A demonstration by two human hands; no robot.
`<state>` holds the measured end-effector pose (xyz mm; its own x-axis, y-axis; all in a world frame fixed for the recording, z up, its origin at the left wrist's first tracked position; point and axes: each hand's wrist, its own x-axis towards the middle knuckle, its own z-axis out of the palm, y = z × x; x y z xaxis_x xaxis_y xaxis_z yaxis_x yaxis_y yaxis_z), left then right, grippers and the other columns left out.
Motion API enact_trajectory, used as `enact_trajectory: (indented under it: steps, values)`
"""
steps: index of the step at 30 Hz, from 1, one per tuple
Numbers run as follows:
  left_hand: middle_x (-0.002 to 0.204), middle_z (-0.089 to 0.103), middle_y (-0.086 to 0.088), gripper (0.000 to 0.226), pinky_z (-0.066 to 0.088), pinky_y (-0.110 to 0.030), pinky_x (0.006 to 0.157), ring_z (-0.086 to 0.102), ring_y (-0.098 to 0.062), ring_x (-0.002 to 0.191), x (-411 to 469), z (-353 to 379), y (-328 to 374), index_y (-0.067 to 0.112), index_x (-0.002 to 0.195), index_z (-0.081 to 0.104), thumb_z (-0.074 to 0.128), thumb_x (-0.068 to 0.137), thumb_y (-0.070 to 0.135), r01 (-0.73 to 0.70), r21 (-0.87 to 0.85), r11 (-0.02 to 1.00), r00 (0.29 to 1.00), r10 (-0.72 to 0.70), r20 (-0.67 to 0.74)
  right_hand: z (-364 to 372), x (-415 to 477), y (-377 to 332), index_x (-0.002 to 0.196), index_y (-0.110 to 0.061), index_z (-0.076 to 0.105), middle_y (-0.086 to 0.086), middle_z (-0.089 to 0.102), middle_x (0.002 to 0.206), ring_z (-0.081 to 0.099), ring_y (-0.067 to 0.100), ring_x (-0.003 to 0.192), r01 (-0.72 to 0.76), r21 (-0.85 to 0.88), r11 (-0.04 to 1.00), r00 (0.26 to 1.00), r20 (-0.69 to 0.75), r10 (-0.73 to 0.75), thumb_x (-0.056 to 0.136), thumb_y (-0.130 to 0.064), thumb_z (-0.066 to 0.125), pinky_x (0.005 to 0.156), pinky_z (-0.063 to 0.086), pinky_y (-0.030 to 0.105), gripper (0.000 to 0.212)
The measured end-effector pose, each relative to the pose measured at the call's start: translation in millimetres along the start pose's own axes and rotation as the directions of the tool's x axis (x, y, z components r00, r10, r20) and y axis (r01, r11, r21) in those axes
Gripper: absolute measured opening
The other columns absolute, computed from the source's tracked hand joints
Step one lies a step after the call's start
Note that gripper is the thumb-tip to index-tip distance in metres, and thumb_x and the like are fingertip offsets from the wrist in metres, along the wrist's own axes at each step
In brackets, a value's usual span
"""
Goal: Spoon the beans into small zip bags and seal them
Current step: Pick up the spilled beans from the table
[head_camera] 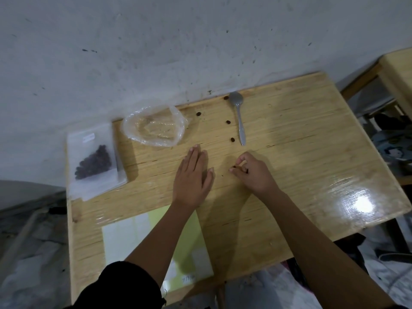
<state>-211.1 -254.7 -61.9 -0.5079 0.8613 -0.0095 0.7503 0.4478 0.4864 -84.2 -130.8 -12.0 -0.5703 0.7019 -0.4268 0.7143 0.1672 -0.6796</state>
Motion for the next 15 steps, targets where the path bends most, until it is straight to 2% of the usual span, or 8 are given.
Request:
enact_trajectory:
  steps: [3, 6, 8, 10, 11, 13, 15]
  values:
    - [0.156, 0.021, -0.005, 0.058, 0.011, -0.033, 0.116, 0.011, -0.016, 0.145, 0, 1, -1, 0.014, 0.144, 0.033, 0.028, 0.094, 0.043, -0.003, 0.001, 1.0, 1.0, 0.003, -0.007, 1, 2, -4, 0.093, -0.012, 0.055, -0.01, 0.044, 0.059, 0.04, 0.003, 0.054, 0.009, -0.084, 0.996, 1.0, 0.017, -0.008, 0.088, -0.024, 0.062, 0.051, 0.026, 0.021, 0.014]
    - [0.156, 0.021, -0.005, 0.058, 0.012, -0.032, 0.117, 0.011, -0.015, 0.145, 0, 1, -1, 0.013, 0.144, 0.034, 0.029, 0.095, 0.043, -0.004, -0.005, 1.0, 1.0, 0.003, -0.011, 1, 3, -5, 0.095, -0.01, 0.057, -0.007, 0.049, 0.067, 0.047, 0.01, 0.064, 0.029, -0.197, 0.98, 0.999, 0.027, -0.024, 0.092, -0.025, 0.055, 0.057, 0.032, 0.024, 0.015]
    - [0.156, 0.021, -0.004, 0.058, 0.011, -0.031, 0.117, 0.01, -0.015, 0.145, -1, 1, -1, 0.014, 0.144, 0.034, 0.028, 0.094, 0.044, -0.004, -0.01, 1.0, 1.0, 0.004, -0.009, 0, 3, -4, 0.093, -0.01, 0.057, -0.003, 0.053, 0.07, 0.049, 0.011, 0.066, 0.03, -0.161, 0.986, 1.0, 0.01, -0.029, 0.095, -0.025, 0.049, 0.056, 0.034, 0.022, 0.017]
    - [0.156, 0.02, -0.004, 0.058, 0.01, -0.031, 0.117, 0.009, -0.014, 0.145, 0, 1, -1, 0.014, 0.144, 0.033, 0.029, 0.094, 0.044, -0.001, -0.012, 1.0, 1.0, 0.001, -0.007, -4, 1, -4, 0.088, -0.011, 0.054, -0.003, 0.049, 0.066, 0.045, 0.008, 0.059, -0.059, 0.117, 0.991, 0.998, -0.001, 0.059, 0.097, -0.024, 0.045, 0.052, 0.034, 0.018, 0.018]
    - [0.156, 0.02, -0.003, 0.058, 0.01, -0.031, 0.117, 0.009, -0.014, 0.145, 0, 1, -2, 0.014, 0.145, 0.033, 0.029, 0.094, 0.044, 0.002, -0.014, 1.0, 1.0, -0.002, -0.006, -6, 1, -4, 0.084, -0.012, 0.052, -0.002, 0.046, 0.062, 0.041, 0.007, 0.054, -0.116, 0.315, 0.942, 0.993, 0.026, 0.114, 0.098, -0.022, 0.043, 0.049, 0.033, 0.017, 0.019]
    - [0.157, 0.019, -0.002, 0.058, 0.012, -0.032, 0.117, 0.009, -0.013, 0.145, 0, 1, -2, 0.015, 0.145, 0.033, 0.029, 0.094, 0.045, 0.009, -0.023, 1.0, 1.0, -0.009, -0.004, -9, 1, -3, 0.076, -0.013, 0.045, 0.001, 0.043, 0.058, 0.034, 0.008, 0.046, -0.199, 0.667, 0.718, 0.978, 0.092, 0.186, 0.097, -0.017, 0.038, 0.043, 0.027, 0.018, 0.022]
    - [0.157, 0.02, -0.001, 0.058, 0.012, -0.032, 0.117, 0.009, -0.012, 0.145, 0, 1, -1, 0.016, 0.144, 0.033, 0.029, 0.094, 0.044, 0.008, -0.03, 1.0, 1.0, -0.009, -0.008, -12, 4, -4, 0.072, -0.014, 0.043, 0.002, 0.048, 0.057, 0.035, 0.009, 0.044, -0.226, 0.866, 0.446, 0.964, 0.133, 0.231, 0.093, -0.016, 0.038, 0.04, 0.026, 0.02, 0.022]
